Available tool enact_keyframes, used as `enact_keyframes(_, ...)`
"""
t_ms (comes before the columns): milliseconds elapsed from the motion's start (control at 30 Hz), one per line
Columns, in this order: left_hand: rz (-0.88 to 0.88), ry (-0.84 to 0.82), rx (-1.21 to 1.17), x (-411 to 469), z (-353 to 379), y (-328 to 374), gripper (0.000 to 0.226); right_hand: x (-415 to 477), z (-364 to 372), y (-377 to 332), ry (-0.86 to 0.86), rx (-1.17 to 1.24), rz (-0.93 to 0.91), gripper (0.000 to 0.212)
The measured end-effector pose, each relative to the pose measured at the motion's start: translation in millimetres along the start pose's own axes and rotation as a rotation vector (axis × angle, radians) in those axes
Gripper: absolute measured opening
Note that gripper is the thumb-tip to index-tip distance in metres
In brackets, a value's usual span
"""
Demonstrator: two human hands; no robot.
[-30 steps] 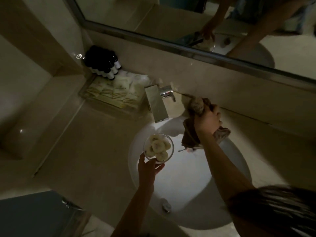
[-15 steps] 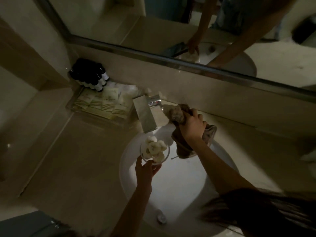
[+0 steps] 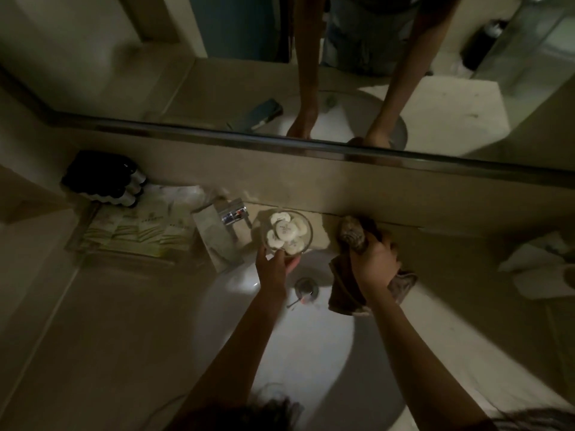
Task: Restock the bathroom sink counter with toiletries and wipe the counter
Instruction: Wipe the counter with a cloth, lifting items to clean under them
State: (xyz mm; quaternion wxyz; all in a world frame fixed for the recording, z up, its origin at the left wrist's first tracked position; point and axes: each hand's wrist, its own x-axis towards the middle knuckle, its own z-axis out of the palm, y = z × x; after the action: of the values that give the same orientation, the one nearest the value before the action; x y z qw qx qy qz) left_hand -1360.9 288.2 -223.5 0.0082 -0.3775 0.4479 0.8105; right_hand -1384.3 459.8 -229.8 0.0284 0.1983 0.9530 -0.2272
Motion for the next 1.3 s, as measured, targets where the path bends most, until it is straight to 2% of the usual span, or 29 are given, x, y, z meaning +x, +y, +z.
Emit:
enact_keyframes(300,-0.048,0.034,-0.030,28.8,15.9,2.8,0.059,1.7,1.0,-0.1,0.011,0.002,0.027,0.045)
enact_keyframes(433,-0.031,0.006,0.011,25.3,15.2,2.7,0.050,2.2,1.9,-0.7,0.011,-0.003,0.031,0.048)
enact_keyframes(600,0.102,-0.108,0.170,11.5,0.5,-6.2,0.049,4.9,1.9,0.3,-0.004,-0.038,0.019,0.047)
enact_keyframes(700,0.248,-0.015,0.266,-9.0,-3.5,-29.5,0.049,8.2,-0.5,-11.4,-0.038,-0.090,-0.003,0.044)
enact_keyframes(800,0.315,0.043,0.408,-33.6,6.1,-58.5,0.047,13.9,-3.4,-17.2,-0.060,-0.113,-0.092,0.043)
enact_keyframes(933,0.420,-0.131,0.635,-58.4,36.1,-83.6,0.049,18.5,-11.1,13.7,-0.083,-0.053,-0.156,0.045)
enact_keyframes(1000,0.476,-0.223,0.708,-66.7,51.0,-89.9,0.049,22.2,-25.2,46.7,0.026,-0.051,-0.095,0.047)
enact_keyframes(1100,0.522,-0.345,0.772,-75.5,65.7,-96.3,0.050,28.6,-53.5,118.3,0.103,0.038,0.158,0.057)
enact_keyframes(1167,0.519,-0.438,0.832,-81.8,71.0,-104.5,0.049,27.1,-65.2,159.5,0.197,0.014,0.319,0.060)
enact_keyframes(1233,0.514,-0.533,0.928,-91.4,73.6,-113.5,0.048,24.3,-68.7,170.8,0.217,0.000,0.423,0.052)
enact_keyframes(1300,0.486,-0.596,1.006,-101.1,74.5,-121.7,0.048,28.5,-69.1,156.4,0.160,-0.035,0.422,0.046)
